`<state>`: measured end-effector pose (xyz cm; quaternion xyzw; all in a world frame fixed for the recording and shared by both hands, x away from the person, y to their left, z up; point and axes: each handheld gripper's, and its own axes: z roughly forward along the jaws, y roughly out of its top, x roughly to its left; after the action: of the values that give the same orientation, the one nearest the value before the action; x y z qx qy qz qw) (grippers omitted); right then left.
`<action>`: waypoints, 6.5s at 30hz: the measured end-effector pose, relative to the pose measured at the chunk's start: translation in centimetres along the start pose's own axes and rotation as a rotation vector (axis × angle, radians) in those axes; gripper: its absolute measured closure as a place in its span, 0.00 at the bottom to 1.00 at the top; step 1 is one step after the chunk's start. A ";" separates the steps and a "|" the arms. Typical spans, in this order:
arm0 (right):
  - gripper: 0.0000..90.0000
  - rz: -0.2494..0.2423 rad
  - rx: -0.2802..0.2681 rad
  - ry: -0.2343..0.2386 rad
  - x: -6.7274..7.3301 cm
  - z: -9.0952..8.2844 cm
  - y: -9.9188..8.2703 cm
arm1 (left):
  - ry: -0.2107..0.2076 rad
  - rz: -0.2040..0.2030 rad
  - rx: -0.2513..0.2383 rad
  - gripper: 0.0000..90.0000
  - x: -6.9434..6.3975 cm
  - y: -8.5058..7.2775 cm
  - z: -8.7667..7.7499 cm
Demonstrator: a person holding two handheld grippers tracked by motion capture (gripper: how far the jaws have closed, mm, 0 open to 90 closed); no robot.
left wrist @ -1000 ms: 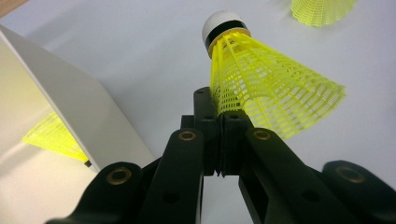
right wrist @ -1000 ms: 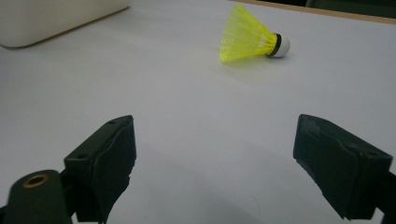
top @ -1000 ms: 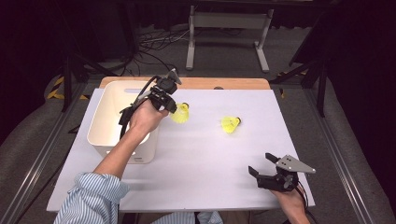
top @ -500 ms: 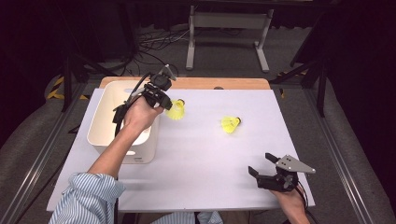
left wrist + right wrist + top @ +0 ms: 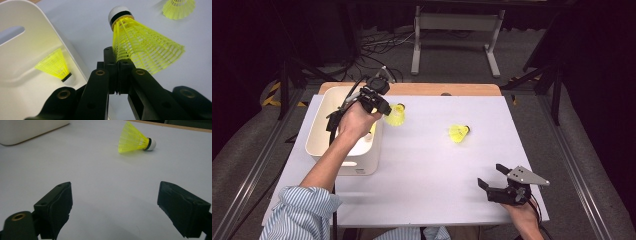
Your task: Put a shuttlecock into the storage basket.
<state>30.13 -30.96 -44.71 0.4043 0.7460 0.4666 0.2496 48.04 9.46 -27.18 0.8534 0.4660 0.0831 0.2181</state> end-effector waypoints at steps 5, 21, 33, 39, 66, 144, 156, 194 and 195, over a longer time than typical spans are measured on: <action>0.15 0.000 0.002 0.000 0.0 0.0 0.0 | 0.004 -0.011 -0.003 0.99 0.6 -0.3 -0.2; 0.15 0.004 0.006 0.001 0.0 0.1 0.0 | 0.046 -0.038 -0.004 0.99 2.1 -1.2 -0.8; 0.15 0.001 0.003 0.002 0.0 0.0 0.0 | 0.059 -0.065 -0.005 0.99 3.3 -1.8 -1.1; 0.15 -0.001 -0.001 -0.001 0.0 0.0 0.0 | 0.051 -0.092 -0.021 0.99 4.2 -2.3 -1.6; 0.15 -0.006 0.002 -0.002 0.0 0.1 0.0 | 0.085 -0.150 -0.037 0.99 6.5 -4.2 -2.3; 0.15 -0.008 0.000 0.012 0.0 0.1 0.0 | 0.182 -0.286 0.123 0.95 11.4 -7.0 6.0; 0.15 -0.006 0.005 0.014 0.0 0.2 0.0 | 0.130 -0.297 0.132 0.56 11.2 -7.1 5.8; 0.15 -0.008 -0.008 0.007 0.0 0.0 0.0 | 0.076 -0.209 0.000 0.38 7.8 -5.4 1.4; 0.15 -0.008 -0.008 0.007 0.0 0.0 0.0 | 0.077 -0.203 -0.002 0.38 7.6 -5.3 1.3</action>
<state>30.14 -30.93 -44.68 0.3987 0.7465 0.4700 0.2508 48.69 17.92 -31.21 0.7978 0.5581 0.0935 0.2082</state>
